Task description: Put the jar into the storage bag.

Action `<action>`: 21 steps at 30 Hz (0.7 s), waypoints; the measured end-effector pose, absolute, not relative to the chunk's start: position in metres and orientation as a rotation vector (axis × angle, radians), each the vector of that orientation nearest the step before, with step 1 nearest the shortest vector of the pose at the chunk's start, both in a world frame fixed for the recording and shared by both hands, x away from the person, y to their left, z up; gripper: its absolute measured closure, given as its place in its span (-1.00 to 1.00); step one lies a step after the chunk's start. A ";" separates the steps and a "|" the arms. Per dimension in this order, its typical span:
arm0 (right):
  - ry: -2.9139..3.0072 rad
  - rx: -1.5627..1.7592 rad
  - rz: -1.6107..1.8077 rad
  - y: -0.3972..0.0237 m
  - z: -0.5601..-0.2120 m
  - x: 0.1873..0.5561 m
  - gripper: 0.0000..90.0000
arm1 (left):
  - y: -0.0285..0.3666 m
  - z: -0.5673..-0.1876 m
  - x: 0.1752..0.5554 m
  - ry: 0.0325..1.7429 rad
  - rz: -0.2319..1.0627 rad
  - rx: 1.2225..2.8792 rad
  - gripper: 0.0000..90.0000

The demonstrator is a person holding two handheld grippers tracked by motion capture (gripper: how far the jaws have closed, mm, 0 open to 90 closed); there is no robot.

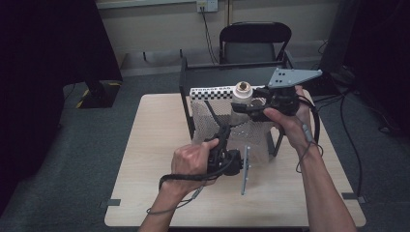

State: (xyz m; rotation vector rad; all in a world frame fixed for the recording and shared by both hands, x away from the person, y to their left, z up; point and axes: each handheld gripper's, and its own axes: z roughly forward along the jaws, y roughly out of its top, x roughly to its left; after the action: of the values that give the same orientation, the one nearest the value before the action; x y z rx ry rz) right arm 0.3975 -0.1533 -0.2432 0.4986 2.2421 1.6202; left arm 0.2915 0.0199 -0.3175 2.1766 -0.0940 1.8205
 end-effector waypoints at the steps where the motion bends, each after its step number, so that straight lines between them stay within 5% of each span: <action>1: 2.243 0.498 1.619 -0.153 -0.245 0.398 0.03 | 0.020 -0.317 0.291 -0.092 1.816 2.176 0.97; 12: 2.288 0.497 1.613 -0.152 -0.255 0.402 0.01 | 0.021 -0.316 0.291 -0.088 1.820 2.169 0.98; 16: 2.225 0.484 1.760 -0.157 -0.249 0.401 -0.27 | 0.022 -0.316 0.291 -0.090 1.816 2.155 0.98; 21: 2.215 0.485 1.728 -0.157 -0.241 0.398 -0.37 | 0.021 -0.316 0.296 -0.077 1.754 2.155 0.98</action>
State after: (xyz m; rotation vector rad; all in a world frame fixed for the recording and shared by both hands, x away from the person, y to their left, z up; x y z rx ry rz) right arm 0.3981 -0.1574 -0.2411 0.4845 2.2154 1.7281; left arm 0.2959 0.0205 -0.3156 2.1550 -0.0774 1.7545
